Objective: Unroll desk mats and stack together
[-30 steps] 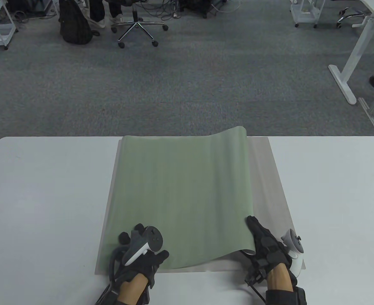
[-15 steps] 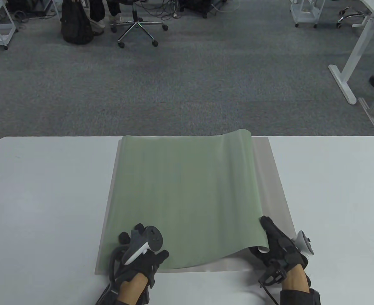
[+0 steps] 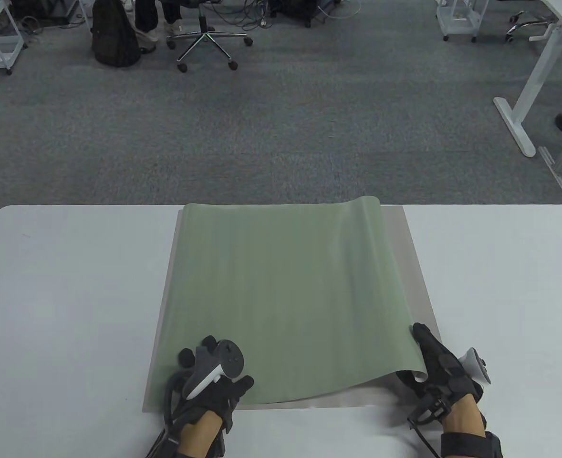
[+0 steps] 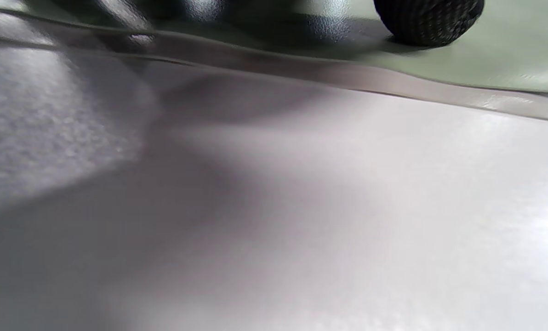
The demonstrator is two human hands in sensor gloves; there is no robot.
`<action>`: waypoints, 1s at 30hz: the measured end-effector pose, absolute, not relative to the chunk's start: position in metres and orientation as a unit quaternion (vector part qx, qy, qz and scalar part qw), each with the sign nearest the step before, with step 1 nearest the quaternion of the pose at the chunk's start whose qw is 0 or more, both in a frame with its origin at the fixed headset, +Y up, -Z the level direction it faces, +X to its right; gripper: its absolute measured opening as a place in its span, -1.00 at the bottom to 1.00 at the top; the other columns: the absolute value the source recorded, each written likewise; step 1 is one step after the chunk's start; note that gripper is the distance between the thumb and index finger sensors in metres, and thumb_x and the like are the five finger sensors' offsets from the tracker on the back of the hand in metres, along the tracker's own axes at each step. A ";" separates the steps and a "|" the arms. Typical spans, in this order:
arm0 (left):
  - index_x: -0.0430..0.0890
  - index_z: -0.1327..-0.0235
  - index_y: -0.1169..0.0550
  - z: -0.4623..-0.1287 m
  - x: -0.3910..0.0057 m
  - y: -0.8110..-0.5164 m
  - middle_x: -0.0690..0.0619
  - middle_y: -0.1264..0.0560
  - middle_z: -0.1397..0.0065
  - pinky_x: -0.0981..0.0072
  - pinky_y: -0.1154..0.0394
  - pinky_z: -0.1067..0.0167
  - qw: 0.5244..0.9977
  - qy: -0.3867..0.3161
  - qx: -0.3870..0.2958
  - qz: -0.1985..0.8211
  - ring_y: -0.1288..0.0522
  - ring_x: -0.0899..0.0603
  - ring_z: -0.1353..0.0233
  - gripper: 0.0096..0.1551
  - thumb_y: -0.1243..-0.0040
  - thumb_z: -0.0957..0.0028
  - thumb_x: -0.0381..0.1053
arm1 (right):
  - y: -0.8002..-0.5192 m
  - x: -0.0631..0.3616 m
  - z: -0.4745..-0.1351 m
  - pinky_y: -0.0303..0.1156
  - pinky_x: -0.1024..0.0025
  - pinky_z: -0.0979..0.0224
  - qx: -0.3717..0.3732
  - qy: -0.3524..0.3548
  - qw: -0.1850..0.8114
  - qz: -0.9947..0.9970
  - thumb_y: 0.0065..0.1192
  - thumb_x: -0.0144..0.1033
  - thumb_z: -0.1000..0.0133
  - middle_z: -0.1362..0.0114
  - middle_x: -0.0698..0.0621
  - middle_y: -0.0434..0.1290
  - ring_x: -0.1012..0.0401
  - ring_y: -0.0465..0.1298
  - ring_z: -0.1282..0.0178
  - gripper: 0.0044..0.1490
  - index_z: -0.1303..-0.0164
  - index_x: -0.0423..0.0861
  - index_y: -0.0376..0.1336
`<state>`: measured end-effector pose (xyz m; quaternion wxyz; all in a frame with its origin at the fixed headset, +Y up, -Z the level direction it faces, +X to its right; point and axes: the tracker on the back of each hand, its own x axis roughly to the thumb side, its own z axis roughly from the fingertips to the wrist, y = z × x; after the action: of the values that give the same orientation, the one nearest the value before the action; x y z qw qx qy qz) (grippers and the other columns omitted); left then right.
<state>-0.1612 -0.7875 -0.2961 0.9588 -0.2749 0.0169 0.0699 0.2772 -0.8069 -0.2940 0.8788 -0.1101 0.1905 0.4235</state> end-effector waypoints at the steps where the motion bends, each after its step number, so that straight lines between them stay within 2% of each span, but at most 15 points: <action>1: -0.17 -0.79 0.22 -0.296 -0.161 -0.788 -0.25 0.38 -0.82 -0.83 0.02 -0.22 0.959 0.017 -0.274 0.071 0.28 -0.79 -0.58 0.17 0.08 -0.16 0.36 | -0.806 0.278 -0.293 0.65 0.27 -0.08 -0.110 0.182 0.877 0.431 0.06 -0.08 -0.35 -0.44 -0.30 0.40 0.08 0.65 -0.13 0.04 -0.73 -0.44 -0.25; 4: -0.17 -0.78 0.22 -0.296 -0.161 -0.787 -0.25 0.39 -0.82 -0.84 0.02 -0.22 0.958 0.018 -0.276 0.071 0.28 -0.79 -0.58 0.17 0.07 -0.16 0.35 | -0.802 0.285 -0.291 0.65 0.08 -0.26 -0.120 0.157 0.873 0.446 0.11 -0.13 -0.34 -0.53 -0.35 0.27 -0.01 0.60 -0.32 0.05 -0.75 -0.38 -0.29; 7: -0.17 -0.78 0.22 -0.296 -0.161 -0.788 -0.25 0.39 -0.82 -0.84 0.02 -0.22 0.959 0.017 -0.275 0.071 0.28 -0.79 -0.58 0.17 0.08 -0.16 0.35 | -0.803 0.289 -0.287 0.73 -0.04 -0.21 -0.101 0.157 0.914 0.359 0.06 -0.05 -0.35 -0.55 -0.45 0.20 -0.23 0.58 -0.42 0.09 -0.75 -0.37 -0.32; 8: -0.16 -0.78 0.22 -0.296 -0.162 -0.788 -0.25 0.39 -0.82 -0.84 0.02 -0.21 0.959 0.017 -0.275 0.072 0.28 -0.79 -0.58 0.17 0.08 -0.16 0.35 | -0.804 0.291 -0.286 0.74 -0.01 -0.19 -0.107 0.152 0.917 0.354 0.06 -0.03 -0.34 -0.55 -0.46 0.19 -0.23 0.59 -0.41 0.10 -0.76 -0.38 -0.32; 11: -0.17 -0.78 0.22 -0.296 -0.161 -0.787 -0.26 0.39 -0.81 -0.84 0.02 -0.21 0.958 0.016 -0.276 0.071 0.28 -0.80 -0.58 0.16 0.08 -0.16 0.35 | -0.808 0.295 -0.285 0.78 0.25 -0.09 -0.117 0.155 0.907 0.374 0.04 -0.01 -0.34 -0.54 -0.48 0.20 -0.08 0.67 -0.29 0.11 -0.75 -0.41 -0.33; 14: -0.17 -0.78 0.22 -0.296 -0.161 -0.787 -0.27 0.39 -0.81 -0.85 0.02 -0.21 0.958 0.015 -0.278 0.071 0.28 -0.80 -0.57 0.16 0.08 -0.16 0.35 | -0.810 0.298 -0.283 0.72 0.50 0.07 -0.112 0.144 0.917 0.354 -0.02 -0.01 -0.36 -0.50 -0.41 0.32 0.15 0.72 -0.03 0.01 -0.78 -0.28 -0.28; 16: -0.18 -0.78 0.23 -0.297 -0.161 -0.787 -0.27 0.39 -0.81 -0.85 0.02 -0.21 0.957 0.014 -0.280 0.071 0.29 -0.81 -0.57 0.17 0.08 -0.16 0.34 | -0.807 0.306 -0.281 0.66 0.44 0.06 -0.128 0.132 0.900 0.395 0.06 -0.09 -0.35 -0.48 -0.36 0.33 0.16 0.66 -0.01 -0.08 -0.79 -0.15 -0.20; 20: -0.18 -0.78 0.23 -0.298 -0.161 -0.787 -0.28 0.40 -0.81 -0.85 0.02 -0.21 0.956 0.014 -0.284 0.071 0.28 -0.81 -0.57 0.17 0.07 -0.17 0.34 | -0.803 0.317 -0.280 0.63 0.42 0.00 -0.146 0.115 0.864 0.468 0.16 -0.24 -0.32 -0.46 -0.33 0.31 0.17 0.62 -0.04 -0.13 -0.76 -0.15 -0.12; 24: -0.18 -0.78 0.23 -0.298 -0.161 -0.786 -0.27 0.39 -0.81 -0.85 0.01 -0.21 0.956 0.015 -0.286 0.068 0.27 -0.81 -0.57 0.17 0.06 -0.17 0.34 | -0.784 0.335 -0.282 0.63 0.40 0.00 -0.157 0.069 0.752 0.636 0.28 -0.38 -0.25 -0.43 -0.29 0.34 0.17 0.62 -0.04 -0.17 -0.71 -0.17 0.00; 26: -0.19 -0.78 0.22 -0.299 -0.160 -0.785 -0.28 0.39 -0.81 -0.85 -0.01 -0.22 0.955 0.015 -0.289 0.063 0.26 -0.81 -0.57 0.17 0.06 -0.17 0.34 | -0.773 0.346 -0.284 0.63 0.37 0.02 -0.153 0.007 0.660 0.736 0.33 -0.44 -0.22 -0.40 -0.27 0.37 0.16 0.63 -0.02 -0.14 -0.70 -0.17 0.00; 29: -0.18 -0.78 0.22 -0.299 -0.160 -0.785 -0.28 0.38 -0.81 -0.84 -0.02 -0.22 0.956 0.016 -0.289 0.058 0.25 -0.81 -0.57 0.17 0.06 -0.16 0.35 | -0.763 0.351 -0.284 0.64 0.30 0.00 -0.150 -0.011 0.524 0.838 0.38 -0.47 -0.19 -0.37 -0.26 0.41 0.11 0.64 -0.03 -0.14 -0.68 -0.15 0.05; 30: -0.18 -0.78 0.22 -0.299 -0.160 -0.785 -0.27 0.38 -0.81 -0.84 -0.02 -0.22 0.955 0.017 -0.289 0.061 0.25 -0.81 -0.57 0.17 0.06 -0.16 0.35 | -0.760 0.350 -0.284 0.64 0.25 -0.03 -0.152 -0.020 0.449 0.880 0.40 -0.49 -0.17 -0.36 -0.25 0.42 0.09 0.65 -0.05 -0.14 -0.67 -0.14 0.07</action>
<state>-0.1599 -0.7845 -0.2993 0.9554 -0.2886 0.0169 0.0609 0.3498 -0.7599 -0.2836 0.4490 -0.1520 -0.0196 0.8803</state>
